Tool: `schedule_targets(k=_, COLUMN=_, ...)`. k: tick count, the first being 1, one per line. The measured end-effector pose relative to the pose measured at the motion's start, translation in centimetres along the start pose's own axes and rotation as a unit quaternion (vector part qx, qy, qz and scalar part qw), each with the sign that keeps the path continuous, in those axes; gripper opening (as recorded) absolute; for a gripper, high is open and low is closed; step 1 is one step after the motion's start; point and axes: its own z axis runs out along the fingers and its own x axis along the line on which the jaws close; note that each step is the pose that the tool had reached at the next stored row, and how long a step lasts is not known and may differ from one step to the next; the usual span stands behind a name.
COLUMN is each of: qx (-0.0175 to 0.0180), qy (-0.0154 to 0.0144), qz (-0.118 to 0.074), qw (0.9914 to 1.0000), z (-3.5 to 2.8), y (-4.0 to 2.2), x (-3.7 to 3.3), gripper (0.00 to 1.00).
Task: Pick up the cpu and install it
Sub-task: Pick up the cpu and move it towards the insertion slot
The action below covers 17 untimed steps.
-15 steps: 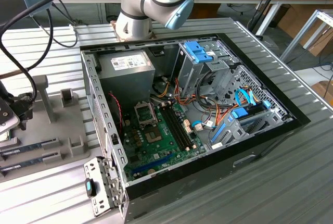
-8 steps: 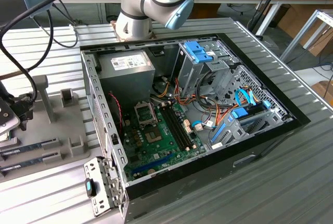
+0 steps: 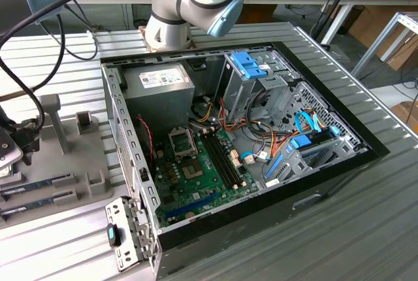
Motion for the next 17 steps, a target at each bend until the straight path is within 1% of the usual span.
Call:
schedule_targets(k=5, qx=0.0000, qy=0.0000, qz=0.000, qw=1.00000, z=0.24, y=-0.04, x=0.51, gripper=0.62)
schedule_targets(k=17, qx=0.0000, qy=0.0001, qz=0.000, qw=1.00000, z=0.72, y=-0.08, x=0.78, gripper=0.62)
